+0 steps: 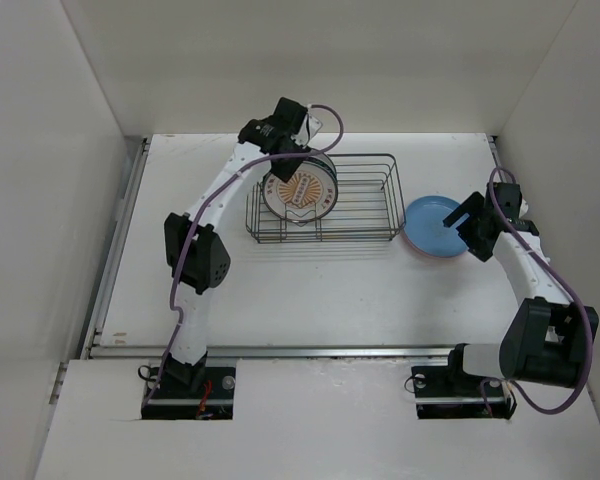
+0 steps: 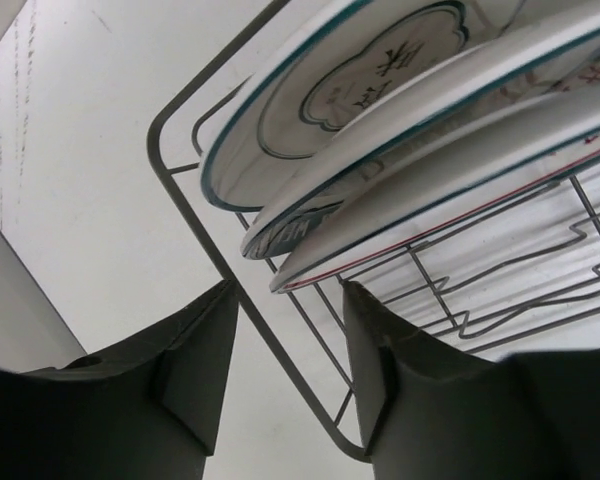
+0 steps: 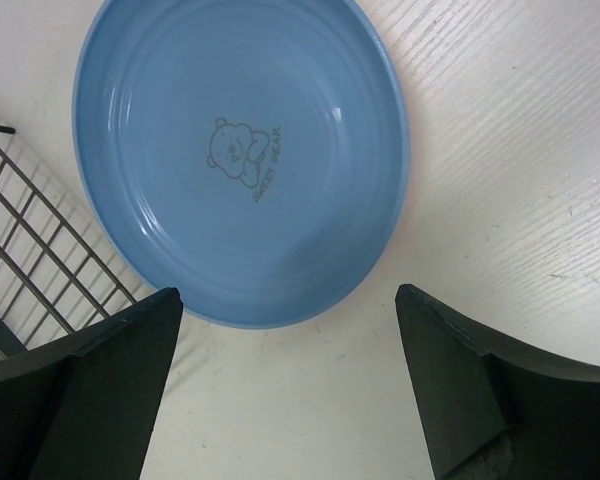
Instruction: Unload the plates from the dish rack
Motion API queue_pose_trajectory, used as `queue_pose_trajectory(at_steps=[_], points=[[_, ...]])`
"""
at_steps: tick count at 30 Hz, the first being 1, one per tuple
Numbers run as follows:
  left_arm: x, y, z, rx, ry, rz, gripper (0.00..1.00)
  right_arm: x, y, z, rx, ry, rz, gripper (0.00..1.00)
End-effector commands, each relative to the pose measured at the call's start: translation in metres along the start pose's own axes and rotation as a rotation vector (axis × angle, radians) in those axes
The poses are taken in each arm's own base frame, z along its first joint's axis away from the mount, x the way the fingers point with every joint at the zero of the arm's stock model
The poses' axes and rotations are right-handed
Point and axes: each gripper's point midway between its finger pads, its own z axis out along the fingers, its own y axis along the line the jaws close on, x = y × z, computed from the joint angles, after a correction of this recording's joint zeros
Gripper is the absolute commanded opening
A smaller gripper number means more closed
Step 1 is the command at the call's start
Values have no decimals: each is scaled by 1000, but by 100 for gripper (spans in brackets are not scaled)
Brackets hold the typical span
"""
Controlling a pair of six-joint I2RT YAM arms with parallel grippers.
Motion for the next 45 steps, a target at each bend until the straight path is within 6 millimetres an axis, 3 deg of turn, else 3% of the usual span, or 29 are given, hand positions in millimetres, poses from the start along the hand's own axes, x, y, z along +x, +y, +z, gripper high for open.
queue_pose_trajectory(at_steps=[1, 3, 8, 11, 13, 18, 22, 24, 31, 35, 37, 43, 45], points=[[3, -8, -2, 51, 13, 12, 42, -17, 12, -10, -33, -61, -20, 93], [7, -13, 3, 70, 32, 7, 34, -18, 11, -10, -25, -66, -20, 93], [10, -17, 15, 68, 36, 8, 34, -18, 11, -10, -25, -66, -20, 93], [6, -4, 24, 28, 33, -28, 35, -16, 9, -10, -19, -58, -21, 93], [9, -6, 30, 48, 42, -46, 37, -17, 9, -12, -24, -65, -31, 93], [19, -32, 40, 169, 63, -41, 37, -20, 8, -15, -21, -81, -39, 93], [24, -35, 47, 190, 86, -77, 0, -18, 6, -18, -15, -74, -39, 93], [24, -27, 46, 172, 91, -96, 0, -19, 7, -20, -20, -81, -48, 93], [-3, 3, -22, 131, -65, -94, 0, -22, 11, -32, -44, -106, -62, 93], [-25, 22, -74, 96, -200, -105, 0, -22, 20, -34, -74, -108, -84, 93], [-37, 30, -87, 72, -263, -125, 0, -20, 26, -35, -94, -107, -91, 93], [-30, 30, -101, 93, -256, -164, 0, -13, 28, -34, -99, -94, -106, 93], [-25, 21, -109, 147, -246, -156, 0, -11, 28, -35, -97, -96, -112, 93]])
